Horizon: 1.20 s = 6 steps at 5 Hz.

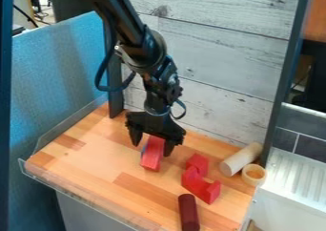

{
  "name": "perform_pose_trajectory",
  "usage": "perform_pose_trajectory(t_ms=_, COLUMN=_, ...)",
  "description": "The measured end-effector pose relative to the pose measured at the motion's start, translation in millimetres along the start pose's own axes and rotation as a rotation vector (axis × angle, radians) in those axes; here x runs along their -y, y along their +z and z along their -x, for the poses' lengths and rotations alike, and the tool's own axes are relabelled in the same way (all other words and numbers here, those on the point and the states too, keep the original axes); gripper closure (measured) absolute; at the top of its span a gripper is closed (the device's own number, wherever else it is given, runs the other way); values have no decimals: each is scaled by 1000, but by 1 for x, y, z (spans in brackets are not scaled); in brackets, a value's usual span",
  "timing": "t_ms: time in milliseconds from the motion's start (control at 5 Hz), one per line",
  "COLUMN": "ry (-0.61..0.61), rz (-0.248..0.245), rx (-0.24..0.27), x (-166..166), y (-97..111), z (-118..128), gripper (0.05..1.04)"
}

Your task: Put the red block on the top of the blue block

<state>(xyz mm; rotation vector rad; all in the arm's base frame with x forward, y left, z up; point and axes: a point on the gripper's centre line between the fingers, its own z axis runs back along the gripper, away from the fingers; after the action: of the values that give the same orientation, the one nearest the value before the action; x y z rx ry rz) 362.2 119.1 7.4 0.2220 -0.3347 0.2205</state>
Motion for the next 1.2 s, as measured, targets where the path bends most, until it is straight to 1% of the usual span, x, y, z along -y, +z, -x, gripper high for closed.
perform_pose_trajectory(t_ms=400, ry=21, rz=19, rx=-19, x=-13, y=-3, z=4, gripper=84)
perform_pose_trajectory(t_ms=600, ry=23, rz=17, rx=-9, x=-14, y=-1, z=-1, gripper=84)
perform_pose_trajectory(t_ms=1000, ry=30, rz=21, rx=-21, x=-6, y=-5, z=-1, gripper=84)
perform_pose_trajectory(t_ms=1200, ry=23, rz=13, rx=-39, x=1, y=-11, z=2, gripper=84)
